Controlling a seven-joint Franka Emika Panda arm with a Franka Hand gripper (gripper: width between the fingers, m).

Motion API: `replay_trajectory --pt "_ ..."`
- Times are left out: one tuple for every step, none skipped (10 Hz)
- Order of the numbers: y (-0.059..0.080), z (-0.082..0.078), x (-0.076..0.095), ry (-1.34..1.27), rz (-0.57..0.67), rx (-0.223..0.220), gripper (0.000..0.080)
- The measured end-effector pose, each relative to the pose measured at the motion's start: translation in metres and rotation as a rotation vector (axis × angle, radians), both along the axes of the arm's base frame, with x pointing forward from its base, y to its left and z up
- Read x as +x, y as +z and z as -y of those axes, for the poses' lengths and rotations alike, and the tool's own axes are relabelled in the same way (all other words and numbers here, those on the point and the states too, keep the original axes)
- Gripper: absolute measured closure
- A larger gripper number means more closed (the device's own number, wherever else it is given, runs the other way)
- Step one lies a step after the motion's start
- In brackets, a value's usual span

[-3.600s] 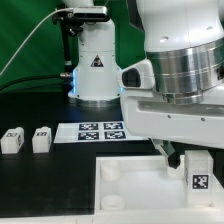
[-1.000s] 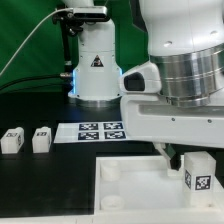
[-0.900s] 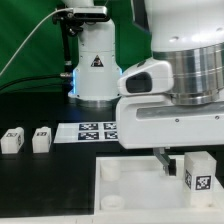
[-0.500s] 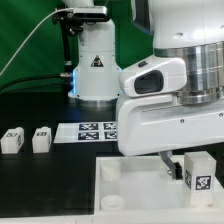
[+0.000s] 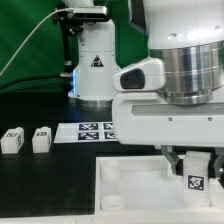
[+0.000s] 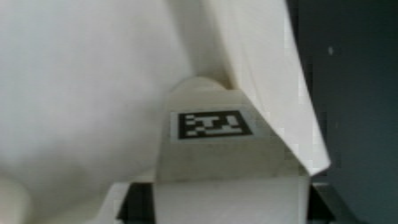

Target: Assemble one leg

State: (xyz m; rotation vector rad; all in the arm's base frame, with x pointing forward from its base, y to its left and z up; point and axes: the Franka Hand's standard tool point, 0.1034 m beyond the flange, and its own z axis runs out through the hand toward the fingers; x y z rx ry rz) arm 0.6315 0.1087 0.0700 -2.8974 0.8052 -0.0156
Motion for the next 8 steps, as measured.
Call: replay_trajectory --pt "-0.0003 0.0000 -0.0005 -0.144 -0.019 0.004 0.0501" --pt "-0.0005 0.0005 -0.0014 -0.349 -0.050 0.013 0.0501" --pt "-0.0006 0.0008 -0.0027 -0.535 -0.087 0.031 0.0501" --pt "-0.0007 -0.0001 -0.0038 -0.702 -0.122 0.052 0.0501" --pt "-0.0009 -0.0017 -0.0043 -0.875 -0.157 0.080 0.0501" --pt "-0.0016 -0.0016 -0.0050 -1.042 -0.192 0.107 0.0502" --pt "-0.0019 -0.0010 -0.0053 -1.168 -0.211 0.129 0.0502" --pt "-0.0019 -0.0001 -0.0054 -1.250 -0.225 0.141 0.0502"
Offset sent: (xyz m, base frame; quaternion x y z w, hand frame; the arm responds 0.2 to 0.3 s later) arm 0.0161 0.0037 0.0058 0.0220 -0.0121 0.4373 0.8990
